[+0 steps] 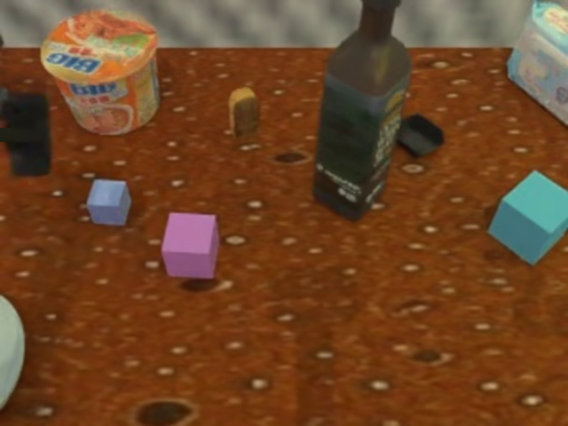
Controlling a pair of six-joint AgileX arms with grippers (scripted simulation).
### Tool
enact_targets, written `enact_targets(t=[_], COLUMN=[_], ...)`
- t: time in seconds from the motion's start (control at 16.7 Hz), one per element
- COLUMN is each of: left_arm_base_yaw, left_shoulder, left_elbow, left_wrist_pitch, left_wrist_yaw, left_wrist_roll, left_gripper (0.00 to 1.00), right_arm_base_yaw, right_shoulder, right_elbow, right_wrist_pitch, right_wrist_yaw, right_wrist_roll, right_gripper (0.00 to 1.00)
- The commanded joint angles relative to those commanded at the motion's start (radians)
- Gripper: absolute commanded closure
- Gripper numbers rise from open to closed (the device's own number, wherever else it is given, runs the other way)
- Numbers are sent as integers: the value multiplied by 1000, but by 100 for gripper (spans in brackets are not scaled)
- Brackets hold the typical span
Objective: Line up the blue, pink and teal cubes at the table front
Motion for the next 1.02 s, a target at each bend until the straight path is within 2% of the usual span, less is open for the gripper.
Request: enact_targets(t=[0.3,0.54,0.78,1.02], left_arm_base_yaw=[-28,-47,-58,-61], left_shoulder=[564,885,1082,1140], left_elbow=[421,697,886,943], left_wrist_pitch=[-278,-447,-546,-572], left_wrist_yaw=[1,2,3,3], left_wrist_roll=[-8,-14,-18,-19], left_gripper=[0,0,0,0], right_arm_base_yaw=[0,0,0,0], right_shoulder=[0,0,0,0], right_elbow=[0,0,0,0], right_wrist_pitch=[0,0,0,0], right_wrist_yaw=[0,0,0,0], right_wrist_roll=[0,0,0,0], right_gripper=[0,0,0,0])
